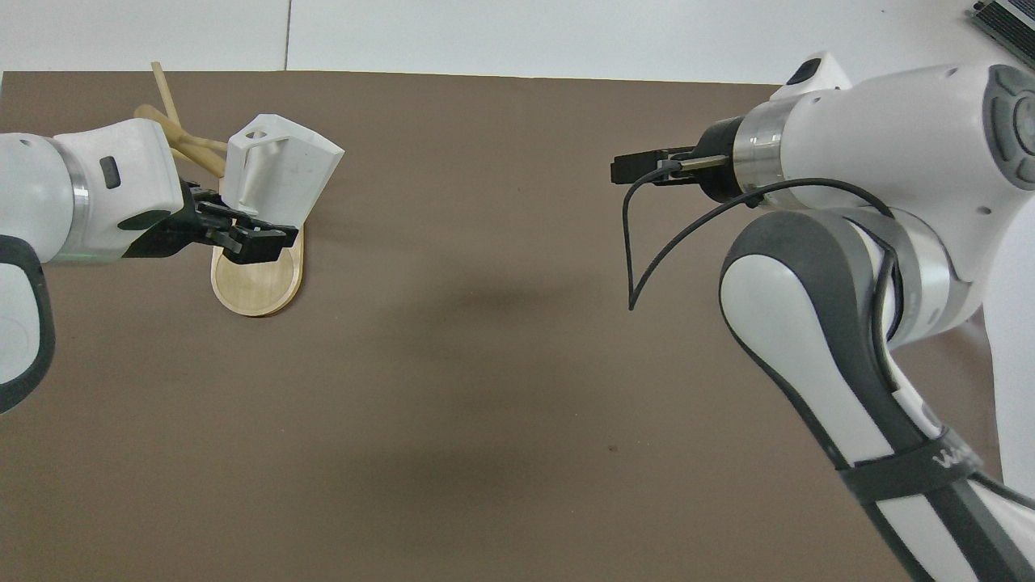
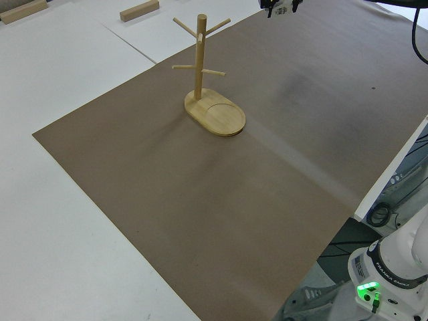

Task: Hang cup on rack
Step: 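Open the right gripper and withdraw it while the left gripper holds the cup, then move the cup onto a mug tree peg with the left gripper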

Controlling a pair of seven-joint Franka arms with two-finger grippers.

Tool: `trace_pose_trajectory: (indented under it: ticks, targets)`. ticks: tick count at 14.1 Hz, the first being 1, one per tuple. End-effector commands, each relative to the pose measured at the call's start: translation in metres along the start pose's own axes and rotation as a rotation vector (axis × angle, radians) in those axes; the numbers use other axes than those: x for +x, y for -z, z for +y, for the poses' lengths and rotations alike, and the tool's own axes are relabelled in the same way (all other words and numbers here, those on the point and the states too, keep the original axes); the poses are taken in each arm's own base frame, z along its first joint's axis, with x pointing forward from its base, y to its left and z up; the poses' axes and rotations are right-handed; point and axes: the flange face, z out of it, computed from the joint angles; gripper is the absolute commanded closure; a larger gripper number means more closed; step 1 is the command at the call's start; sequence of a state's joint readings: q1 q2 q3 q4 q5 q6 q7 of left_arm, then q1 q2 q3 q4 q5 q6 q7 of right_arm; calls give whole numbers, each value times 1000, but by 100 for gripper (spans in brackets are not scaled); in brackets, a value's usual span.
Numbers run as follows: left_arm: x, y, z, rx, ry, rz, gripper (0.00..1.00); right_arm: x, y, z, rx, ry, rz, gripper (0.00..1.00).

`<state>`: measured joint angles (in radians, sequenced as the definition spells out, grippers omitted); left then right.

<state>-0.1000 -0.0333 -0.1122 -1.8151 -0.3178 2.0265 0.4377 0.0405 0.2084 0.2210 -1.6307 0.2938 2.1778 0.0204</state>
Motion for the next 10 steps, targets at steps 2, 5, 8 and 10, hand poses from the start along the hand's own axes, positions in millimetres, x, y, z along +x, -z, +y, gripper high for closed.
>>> trace_pose_trajectory:
  ticks: [2,5,8,10]
  targets:
    - [-12,-20,0,69,114,-9,100,-18,16,60,-87,-15,-28,0]
    - [-15,-47,-3,78,200,-14,100,-23,45,86,-331,95,-51,0]
    - [-8,-65,2,133,235,-10,100,-27,60,117,-415,62,-88,0]
    - [-6,-75,1,135,281,-4,100,-32,64,132,-439,37,-130,0]
